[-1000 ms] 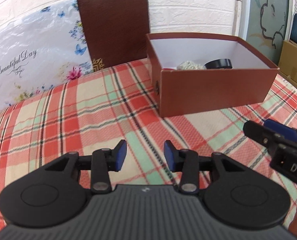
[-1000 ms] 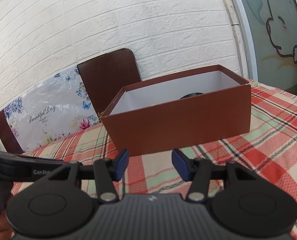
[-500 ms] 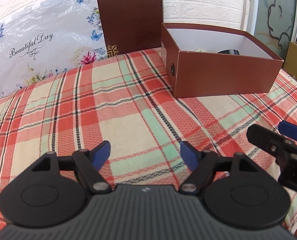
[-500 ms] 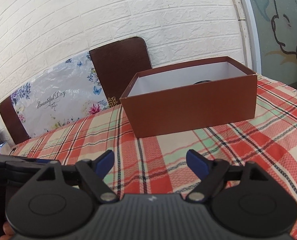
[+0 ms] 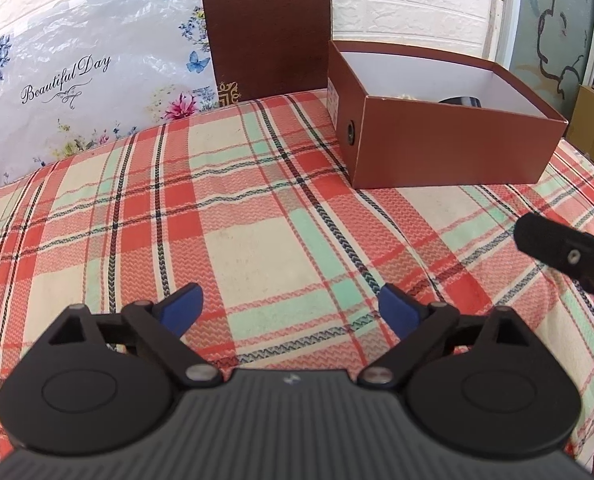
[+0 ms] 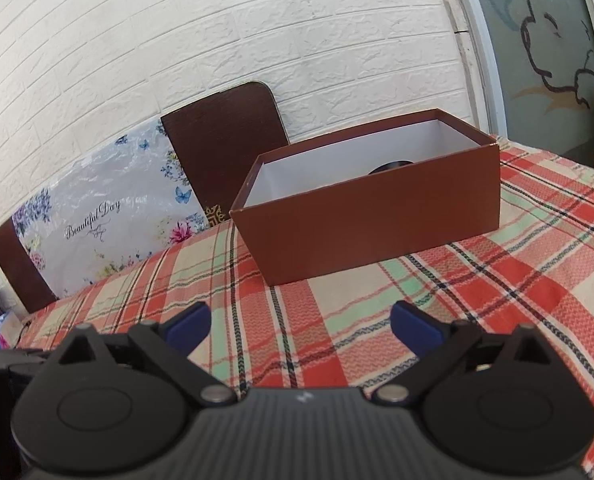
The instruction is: Organize objects
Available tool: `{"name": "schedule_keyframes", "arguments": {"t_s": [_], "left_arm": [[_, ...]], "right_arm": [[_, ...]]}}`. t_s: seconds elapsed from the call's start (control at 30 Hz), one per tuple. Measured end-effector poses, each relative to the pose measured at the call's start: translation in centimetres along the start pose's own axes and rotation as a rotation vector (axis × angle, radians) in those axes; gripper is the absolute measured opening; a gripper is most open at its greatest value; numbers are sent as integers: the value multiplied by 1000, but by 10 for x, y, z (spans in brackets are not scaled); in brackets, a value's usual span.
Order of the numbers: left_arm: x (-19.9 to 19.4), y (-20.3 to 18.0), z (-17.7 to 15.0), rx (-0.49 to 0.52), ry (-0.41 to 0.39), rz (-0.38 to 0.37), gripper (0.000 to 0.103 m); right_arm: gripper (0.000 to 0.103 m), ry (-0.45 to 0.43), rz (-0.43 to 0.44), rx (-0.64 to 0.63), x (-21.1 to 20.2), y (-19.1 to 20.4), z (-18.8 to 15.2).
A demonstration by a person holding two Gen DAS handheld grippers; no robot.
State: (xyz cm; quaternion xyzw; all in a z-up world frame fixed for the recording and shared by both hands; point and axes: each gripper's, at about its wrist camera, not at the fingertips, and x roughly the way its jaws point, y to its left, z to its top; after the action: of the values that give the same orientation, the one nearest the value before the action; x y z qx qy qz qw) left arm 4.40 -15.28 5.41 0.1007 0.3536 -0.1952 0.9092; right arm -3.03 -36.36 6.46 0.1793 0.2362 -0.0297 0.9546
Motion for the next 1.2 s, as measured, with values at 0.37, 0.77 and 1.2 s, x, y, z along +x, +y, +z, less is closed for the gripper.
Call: {"name": "schedule_keyframes", "arguments": {"t_s": [0.37, 0.77, 1.2], "left_arm": [[-5, 2, 0, 2, -18, 27, 103], [-21, -2, 4, 19, -74, 62, 103], [-37, 3, 9, 6, -132, 147, 103]], "right_arm": [[103, -8, 7, 9, -1, 4, 1], [103, -20, -4, 0, -6, 6, 3], [103, -64, -16, -59, -17, 18, 6]]}}
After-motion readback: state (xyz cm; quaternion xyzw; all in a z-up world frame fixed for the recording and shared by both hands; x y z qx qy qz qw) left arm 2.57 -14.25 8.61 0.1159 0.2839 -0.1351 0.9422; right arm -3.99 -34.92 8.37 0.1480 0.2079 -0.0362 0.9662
